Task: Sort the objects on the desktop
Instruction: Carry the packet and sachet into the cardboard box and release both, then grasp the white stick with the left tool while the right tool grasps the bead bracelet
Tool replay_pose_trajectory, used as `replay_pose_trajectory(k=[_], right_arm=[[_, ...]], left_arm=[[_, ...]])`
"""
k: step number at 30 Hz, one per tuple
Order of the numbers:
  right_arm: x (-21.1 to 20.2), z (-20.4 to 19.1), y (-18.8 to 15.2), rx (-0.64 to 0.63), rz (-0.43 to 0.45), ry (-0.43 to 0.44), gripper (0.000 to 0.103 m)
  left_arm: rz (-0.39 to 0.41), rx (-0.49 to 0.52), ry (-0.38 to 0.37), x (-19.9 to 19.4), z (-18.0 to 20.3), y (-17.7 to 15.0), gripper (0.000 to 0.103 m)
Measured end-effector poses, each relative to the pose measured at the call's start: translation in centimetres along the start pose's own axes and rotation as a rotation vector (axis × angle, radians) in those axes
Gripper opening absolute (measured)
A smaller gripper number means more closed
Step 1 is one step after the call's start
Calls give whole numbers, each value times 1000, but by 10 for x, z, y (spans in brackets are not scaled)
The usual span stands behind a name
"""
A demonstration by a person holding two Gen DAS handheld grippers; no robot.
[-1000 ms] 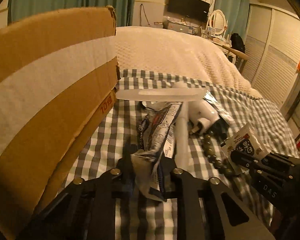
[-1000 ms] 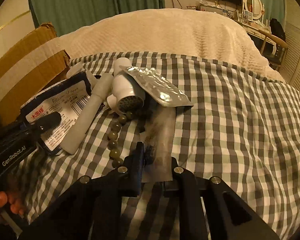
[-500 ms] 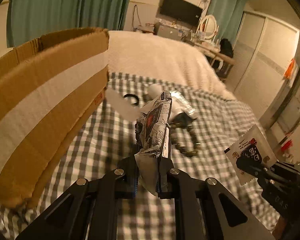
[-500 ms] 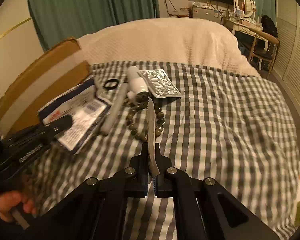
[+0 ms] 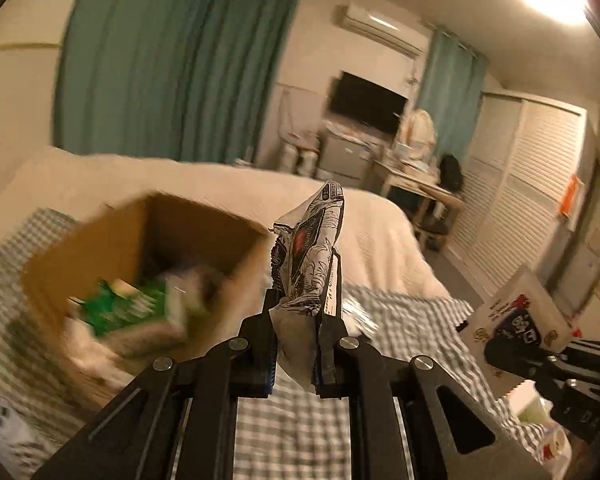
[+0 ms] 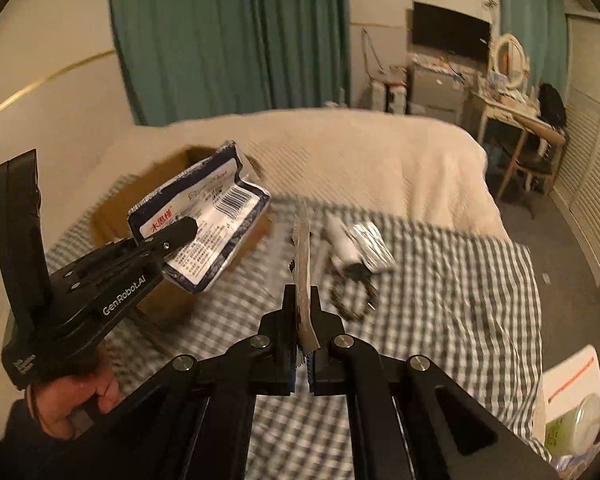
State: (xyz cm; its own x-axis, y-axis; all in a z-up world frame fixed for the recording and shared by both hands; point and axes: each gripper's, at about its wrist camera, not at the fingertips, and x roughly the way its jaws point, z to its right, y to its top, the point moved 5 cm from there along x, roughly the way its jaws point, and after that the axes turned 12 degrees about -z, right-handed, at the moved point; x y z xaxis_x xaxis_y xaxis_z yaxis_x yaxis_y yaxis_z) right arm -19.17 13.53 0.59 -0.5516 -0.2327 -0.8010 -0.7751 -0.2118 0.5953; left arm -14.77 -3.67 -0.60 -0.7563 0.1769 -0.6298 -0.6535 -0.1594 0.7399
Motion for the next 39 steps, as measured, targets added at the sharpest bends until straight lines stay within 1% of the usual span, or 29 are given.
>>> replay_pose_trajectory(k=[4,6,8,11,13,14,17,19,20,21,22,23,24,25,26,29,32,34,35,36,37,39], right_arm=[[2,-44,33,-64,16,64,3],[13,-68,51,-105,14,90,3],[28,-87,66,-133,6,117,3],[65,-113,89,-167,-27,141,3],[100,-126,104,-183,-73,149,3],[118,-131,110,-189,-96,143,3],[154,-136,124,-185,-129,135,3],[174,-140,131,-182,-142,137,3],[180,-140,133,-184,-146,140,5],[186,-141,137,-187,-147,135,8],[188,-140,140,-184,-139,121,26],[189,-138,142,-180,-125,108,50],[186,-137,143,-176,-97,106,59],[182,-136,144,-172,-80,110,64],[177,-135,144,-170,-72,110,64],[154,-124,139,-159,-40,85,64],[119,-100,124,-146,-6,52,64],[90,-77,109,-131,12,7,64],[78,-66,102,-120,22,-12,64],[63,-51,94,-100,33,-34,64],[52,-38,86,-78,37,-48,64],[31,-9,65,-15,37,-62,64]], left_arm=[[34,-82,72,-12,-58,18,13],[22,-119,90,-9,-90,24,13],[7,-153,115,4,-122,28,13],[-34,-197,153,32,-156,23,13],[-61,-206,161,53,-171,19,13],[-76,-204,167,62,-175,17,13],[-107,-193,165,85,-183,14,13],[-120,-179,168,94,-184,14,14],[-124,-168,179,96,-182,14,18],[-126,-157,194,97,-181,14,25],[-123,-143,222,97,-178,14,30],[-120,-135,241,95,-177,14,46],[-113,-131,250,93,-176,14,62],[-99,-128,261,89,-173,15,68],[-89,-128,273,84,-171,15,75],[-74,-117,288,69,-161,21,77],[-62,-92,284,46,-136,24,84],[-48,-60,247,31,-111,24,86],[-47,-34,221,23,-93,24,87],[-46,-17,210,17,-78,23,92],[-43,3,193,11,-56,19,93],[-50,27,152,6,-27,13,96]])
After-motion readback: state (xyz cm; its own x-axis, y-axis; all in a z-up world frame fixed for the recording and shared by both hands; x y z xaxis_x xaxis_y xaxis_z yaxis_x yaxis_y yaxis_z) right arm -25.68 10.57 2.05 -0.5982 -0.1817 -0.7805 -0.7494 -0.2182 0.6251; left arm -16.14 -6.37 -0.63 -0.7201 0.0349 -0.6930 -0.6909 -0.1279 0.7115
